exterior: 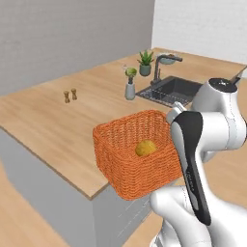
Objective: Open the cabinet, pick up the bread from the cabinet and place it in the basket. Then move the basket to the dining counter.
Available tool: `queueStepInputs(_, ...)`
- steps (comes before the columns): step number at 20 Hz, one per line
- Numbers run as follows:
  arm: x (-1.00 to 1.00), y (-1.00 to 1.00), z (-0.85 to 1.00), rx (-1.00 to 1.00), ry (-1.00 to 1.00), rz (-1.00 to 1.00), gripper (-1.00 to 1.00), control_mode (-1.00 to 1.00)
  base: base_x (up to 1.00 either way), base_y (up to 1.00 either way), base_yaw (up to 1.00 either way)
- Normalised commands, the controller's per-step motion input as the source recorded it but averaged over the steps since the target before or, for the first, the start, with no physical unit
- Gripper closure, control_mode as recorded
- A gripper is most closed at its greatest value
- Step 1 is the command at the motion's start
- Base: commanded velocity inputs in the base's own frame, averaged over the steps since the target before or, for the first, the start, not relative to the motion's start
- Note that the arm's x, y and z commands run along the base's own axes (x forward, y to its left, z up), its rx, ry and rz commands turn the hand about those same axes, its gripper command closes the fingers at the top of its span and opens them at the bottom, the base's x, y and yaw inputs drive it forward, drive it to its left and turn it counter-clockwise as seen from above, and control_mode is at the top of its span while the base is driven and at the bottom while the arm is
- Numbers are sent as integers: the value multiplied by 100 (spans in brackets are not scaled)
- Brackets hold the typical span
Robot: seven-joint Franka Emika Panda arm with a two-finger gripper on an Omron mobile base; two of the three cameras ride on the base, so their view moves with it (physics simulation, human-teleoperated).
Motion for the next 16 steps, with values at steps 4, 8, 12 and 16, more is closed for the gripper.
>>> queueStepInputs(4,0,0,0,0,0,0,100,100,84,-96,14)
queueStepInputs(8,0,0,0,0,0,0,100,100,60,-54,28)
queueStepInputs(12,0,0,0,0,0,0,100,100,17,-2,68)
queueStepInputs(16,0,0,0,0,0,0,100,100,14,-14,72)
